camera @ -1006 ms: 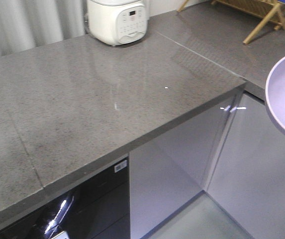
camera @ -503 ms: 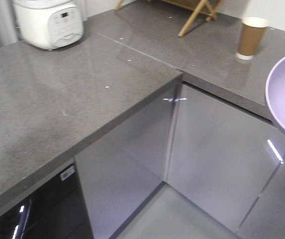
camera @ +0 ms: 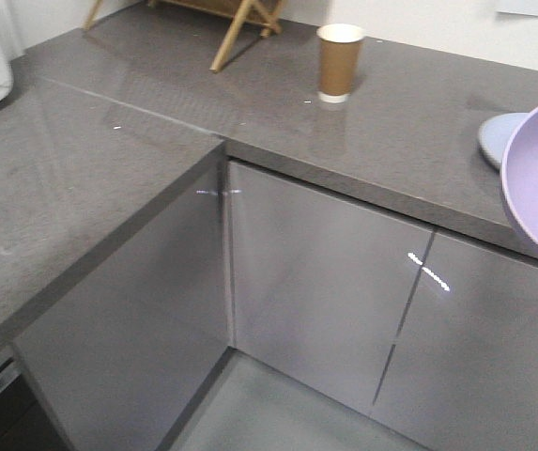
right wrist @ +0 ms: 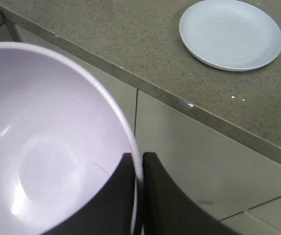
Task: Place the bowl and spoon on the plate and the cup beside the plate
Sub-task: 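Drive the base to the counter with the pale blue plate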
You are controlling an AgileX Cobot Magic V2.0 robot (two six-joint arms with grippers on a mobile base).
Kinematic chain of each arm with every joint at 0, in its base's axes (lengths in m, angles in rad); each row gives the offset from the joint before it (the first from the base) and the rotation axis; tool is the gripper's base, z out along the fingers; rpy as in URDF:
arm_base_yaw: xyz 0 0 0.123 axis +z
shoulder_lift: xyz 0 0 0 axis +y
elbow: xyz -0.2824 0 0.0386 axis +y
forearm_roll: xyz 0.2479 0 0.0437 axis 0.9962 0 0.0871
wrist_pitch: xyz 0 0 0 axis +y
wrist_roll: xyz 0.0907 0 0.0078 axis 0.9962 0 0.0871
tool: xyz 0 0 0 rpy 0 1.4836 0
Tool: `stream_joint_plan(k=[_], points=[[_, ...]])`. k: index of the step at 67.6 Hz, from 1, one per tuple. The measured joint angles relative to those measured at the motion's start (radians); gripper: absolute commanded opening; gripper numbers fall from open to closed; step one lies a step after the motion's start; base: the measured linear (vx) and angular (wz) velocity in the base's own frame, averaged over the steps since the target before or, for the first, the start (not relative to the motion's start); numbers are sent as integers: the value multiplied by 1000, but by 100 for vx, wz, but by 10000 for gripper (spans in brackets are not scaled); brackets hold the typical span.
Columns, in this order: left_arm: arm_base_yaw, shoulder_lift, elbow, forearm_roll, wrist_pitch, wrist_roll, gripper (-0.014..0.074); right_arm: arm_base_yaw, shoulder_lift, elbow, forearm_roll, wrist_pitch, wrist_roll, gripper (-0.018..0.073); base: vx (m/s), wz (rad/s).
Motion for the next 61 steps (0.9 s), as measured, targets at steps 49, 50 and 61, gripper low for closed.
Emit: stream_joint_plan(k=[49,50,61], points=[[0,0,0,-1,0,0,-6,0,0,0,-1,0,0,-6,10,-35],[0,0,0,-1,0,0,-6,0,0,0,-1,0,0,-6,10,-22],[0,0,0,-1,0,0,-6,0,0,0,-1,0,0,-6,9,-18]])
